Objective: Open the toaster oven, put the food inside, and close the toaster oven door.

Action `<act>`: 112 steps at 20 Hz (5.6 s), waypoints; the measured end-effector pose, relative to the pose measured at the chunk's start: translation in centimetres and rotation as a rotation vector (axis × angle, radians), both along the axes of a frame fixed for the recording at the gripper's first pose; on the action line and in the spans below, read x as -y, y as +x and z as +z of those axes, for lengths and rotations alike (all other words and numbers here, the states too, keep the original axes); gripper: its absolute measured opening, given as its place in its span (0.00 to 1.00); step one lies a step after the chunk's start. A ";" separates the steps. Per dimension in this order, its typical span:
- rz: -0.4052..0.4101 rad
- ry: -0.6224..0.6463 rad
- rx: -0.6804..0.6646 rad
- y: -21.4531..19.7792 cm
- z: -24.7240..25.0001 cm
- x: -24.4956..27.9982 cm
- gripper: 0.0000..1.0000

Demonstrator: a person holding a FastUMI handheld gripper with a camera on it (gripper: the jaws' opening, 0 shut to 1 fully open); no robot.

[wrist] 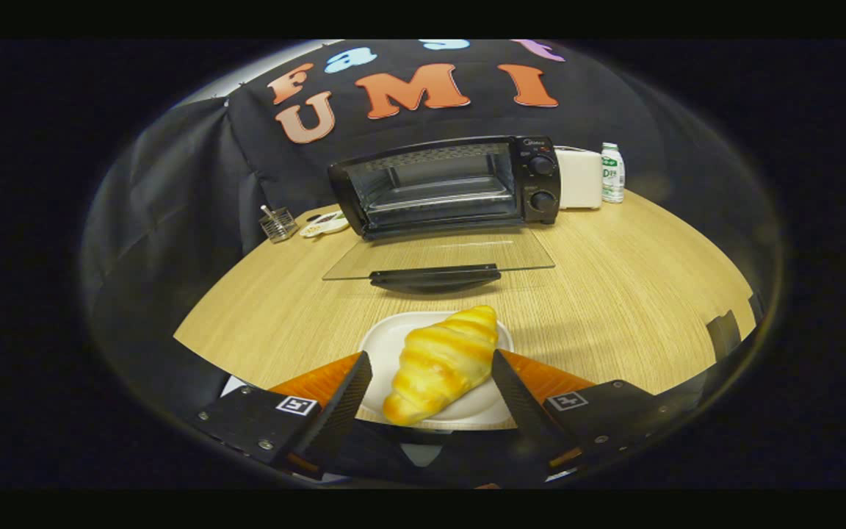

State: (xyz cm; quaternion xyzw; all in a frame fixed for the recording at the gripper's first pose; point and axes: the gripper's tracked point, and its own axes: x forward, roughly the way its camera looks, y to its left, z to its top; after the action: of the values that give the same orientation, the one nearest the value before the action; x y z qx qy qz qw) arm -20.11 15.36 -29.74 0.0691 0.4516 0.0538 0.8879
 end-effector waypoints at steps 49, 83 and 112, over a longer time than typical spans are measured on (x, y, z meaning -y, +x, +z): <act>-0.139 0.509 0.261 20.4 4.8 -3.5 0.56; -0.243 0.266 0.288 33.7 -1.2 -2.5 0.82; 0.028 0.169 0.020 9.5 -3.6 1.3 0.92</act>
State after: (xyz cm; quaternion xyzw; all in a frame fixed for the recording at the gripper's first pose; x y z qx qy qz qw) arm -10.64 14.03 -33.31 0.1370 0.4373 0.1047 0.8826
